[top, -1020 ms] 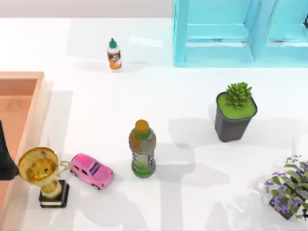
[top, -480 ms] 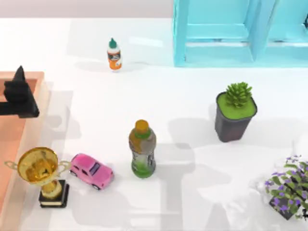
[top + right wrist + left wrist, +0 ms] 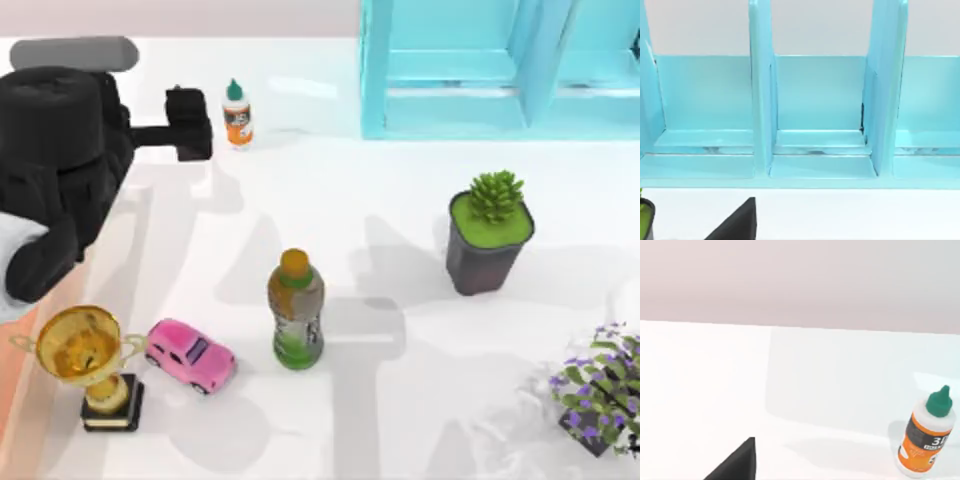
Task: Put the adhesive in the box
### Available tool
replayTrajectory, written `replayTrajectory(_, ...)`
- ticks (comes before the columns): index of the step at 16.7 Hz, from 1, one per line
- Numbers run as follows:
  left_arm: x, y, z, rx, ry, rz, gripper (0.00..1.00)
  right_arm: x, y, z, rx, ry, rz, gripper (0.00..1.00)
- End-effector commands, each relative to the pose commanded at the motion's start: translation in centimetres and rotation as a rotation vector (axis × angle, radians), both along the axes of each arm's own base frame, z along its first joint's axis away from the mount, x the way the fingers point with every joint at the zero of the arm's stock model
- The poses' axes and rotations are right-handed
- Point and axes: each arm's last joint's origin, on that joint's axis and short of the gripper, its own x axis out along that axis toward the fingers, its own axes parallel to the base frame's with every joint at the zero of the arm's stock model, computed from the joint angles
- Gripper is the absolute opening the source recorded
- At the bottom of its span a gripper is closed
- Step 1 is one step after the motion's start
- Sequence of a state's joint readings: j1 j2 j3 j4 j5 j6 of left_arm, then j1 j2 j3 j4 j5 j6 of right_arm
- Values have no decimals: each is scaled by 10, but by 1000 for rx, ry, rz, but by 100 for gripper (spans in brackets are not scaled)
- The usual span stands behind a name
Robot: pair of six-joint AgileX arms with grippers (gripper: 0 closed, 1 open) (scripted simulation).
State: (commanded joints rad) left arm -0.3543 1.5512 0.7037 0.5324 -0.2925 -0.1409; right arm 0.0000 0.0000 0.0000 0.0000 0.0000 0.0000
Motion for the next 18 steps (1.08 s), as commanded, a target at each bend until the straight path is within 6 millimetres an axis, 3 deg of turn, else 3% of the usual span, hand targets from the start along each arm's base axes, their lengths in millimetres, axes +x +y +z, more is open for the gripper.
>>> replayTrajectory(4, 40, -40, -53, 20, 61, -3, 100, 0, 0, 0, 0, 0, 0, 100)
replayTrajectory(9, 59, -71, -101, 35, 90, -5, 100, 0, 0, 0, 0, 0, 0, 100)
replayTrajectory(18, 64, -74, -110, 39, 97, -3, 100, 0, 0, 0, 0, 0, 0, 100)
